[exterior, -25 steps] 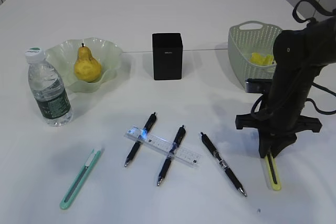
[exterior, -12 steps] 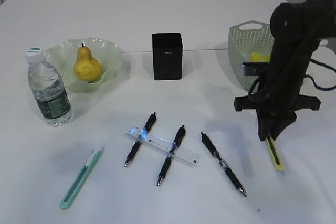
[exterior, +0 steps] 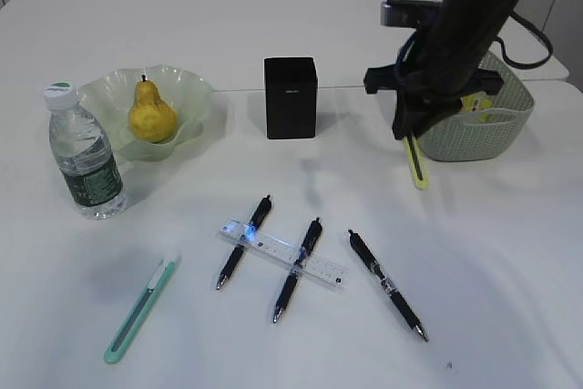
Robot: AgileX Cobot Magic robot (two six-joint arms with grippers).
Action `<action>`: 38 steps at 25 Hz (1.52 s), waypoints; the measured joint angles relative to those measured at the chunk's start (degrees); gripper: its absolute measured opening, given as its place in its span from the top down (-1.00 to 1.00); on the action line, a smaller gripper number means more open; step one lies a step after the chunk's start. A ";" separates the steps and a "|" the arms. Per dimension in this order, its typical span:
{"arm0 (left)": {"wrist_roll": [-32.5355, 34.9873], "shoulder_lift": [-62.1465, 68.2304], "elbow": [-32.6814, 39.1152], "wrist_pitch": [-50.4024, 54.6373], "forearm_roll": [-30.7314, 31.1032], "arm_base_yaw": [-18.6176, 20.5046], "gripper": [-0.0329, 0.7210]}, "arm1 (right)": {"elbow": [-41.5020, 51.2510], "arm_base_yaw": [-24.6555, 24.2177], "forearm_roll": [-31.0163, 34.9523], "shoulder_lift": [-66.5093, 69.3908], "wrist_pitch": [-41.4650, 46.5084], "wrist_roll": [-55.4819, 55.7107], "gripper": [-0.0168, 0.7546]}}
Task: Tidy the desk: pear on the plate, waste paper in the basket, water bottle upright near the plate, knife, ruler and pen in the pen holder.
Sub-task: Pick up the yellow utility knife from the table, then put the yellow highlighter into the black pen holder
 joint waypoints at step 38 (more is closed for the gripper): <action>-0.17 0.00 0.00 -5.17 7.90 0.00 -0.30 | -5.08 6.92 -10.18 10.09 -70.20 -8.15 0.58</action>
